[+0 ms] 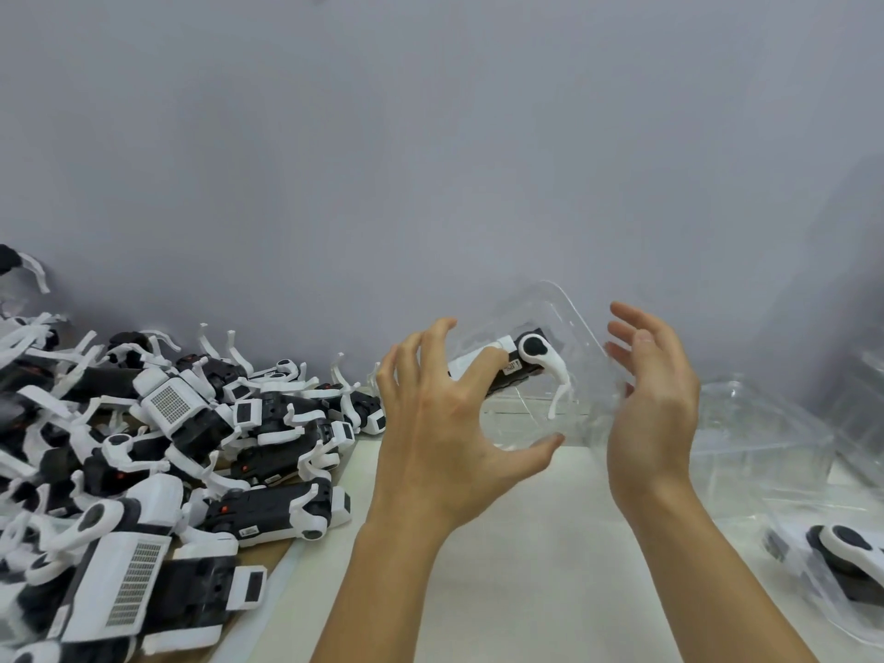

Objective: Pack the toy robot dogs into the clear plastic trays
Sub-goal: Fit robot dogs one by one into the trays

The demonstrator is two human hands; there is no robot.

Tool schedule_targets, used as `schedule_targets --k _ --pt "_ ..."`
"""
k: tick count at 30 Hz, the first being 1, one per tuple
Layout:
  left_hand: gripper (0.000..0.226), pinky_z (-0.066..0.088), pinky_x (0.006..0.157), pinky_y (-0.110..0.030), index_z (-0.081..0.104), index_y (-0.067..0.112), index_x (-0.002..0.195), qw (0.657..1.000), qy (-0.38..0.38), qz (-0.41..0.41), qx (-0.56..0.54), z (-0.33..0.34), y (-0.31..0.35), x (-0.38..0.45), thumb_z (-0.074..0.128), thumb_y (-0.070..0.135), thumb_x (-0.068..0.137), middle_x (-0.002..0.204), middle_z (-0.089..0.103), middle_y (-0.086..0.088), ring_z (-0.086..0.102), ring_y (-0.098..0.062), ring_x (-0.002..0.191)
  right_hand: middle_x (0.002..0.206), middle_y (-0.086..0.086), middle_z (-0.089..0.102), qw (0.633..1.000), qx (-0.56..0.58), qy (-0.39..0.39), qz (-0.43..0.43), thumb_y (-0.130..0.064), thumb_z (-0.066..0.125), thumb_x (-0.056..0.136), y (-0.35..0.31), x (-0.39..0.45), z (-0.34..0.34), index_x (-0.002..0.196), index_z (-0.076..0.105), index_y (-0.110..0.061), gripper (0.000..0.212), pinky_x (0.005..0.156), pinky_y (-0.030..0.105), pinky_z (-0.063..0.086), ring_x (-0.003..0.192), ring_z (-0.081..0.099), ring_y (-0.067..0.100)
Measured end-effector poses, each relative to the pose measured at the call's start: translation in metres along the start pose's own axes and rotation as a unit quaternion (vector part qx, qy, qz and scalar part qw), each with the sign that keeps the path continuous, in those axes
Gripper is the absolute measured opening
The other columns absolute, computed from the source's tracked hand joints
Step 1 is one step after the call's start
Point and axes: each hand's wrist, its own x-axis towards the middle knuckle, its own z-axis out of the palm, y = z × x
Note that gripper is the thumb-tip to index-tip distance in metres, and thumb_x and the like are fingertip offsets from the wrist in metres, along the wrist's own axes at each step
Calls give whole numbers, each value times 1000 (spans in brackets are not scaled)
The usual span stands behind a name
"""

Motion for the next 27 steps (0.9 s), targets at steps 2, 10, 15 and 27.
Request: schedule_targets --k 2,10,15,27 --pt "62 23 109 -35 54 43 109 994 22 -58 -87 0 -1 0 62 78 59 138 43 0 35 -20 132 117 -9 66 999 18 37 -7 -35 37 89 -1 2 -2 112 66 -31 37 97 29 45 112 59 6" --pt "59 56 87 -52 70 17 111 662 69 -326 -671 -4 -8 -2 70 62 72 114 71 -13 68 -32 104 88 -3 75 986 -36 -164 16 -12 61 95 -7 -4 5 101 75 -23 19 69 18 50 80 69 11" --pt "82 58 87 -52 75 19 115 497 40 -394 -773 -4 -12 -10 83 68 50 103 75 -10 72 -28 93 90 -15 71 952 -135 -266 -67 -18 78 83 -11 -15 16 94 77 -30 17 69 24 51 74 66 6" --pt "86 54 85 -53 68 15 125 418 31 -385 -822 2 -26 -16 76 70 60 125 67 -16 65 -41 114 108 -24 64 888 -220 -394 -84 -2 84 72 -29 -8 10 102 75 -36 46 82 20 50 87 66 7"
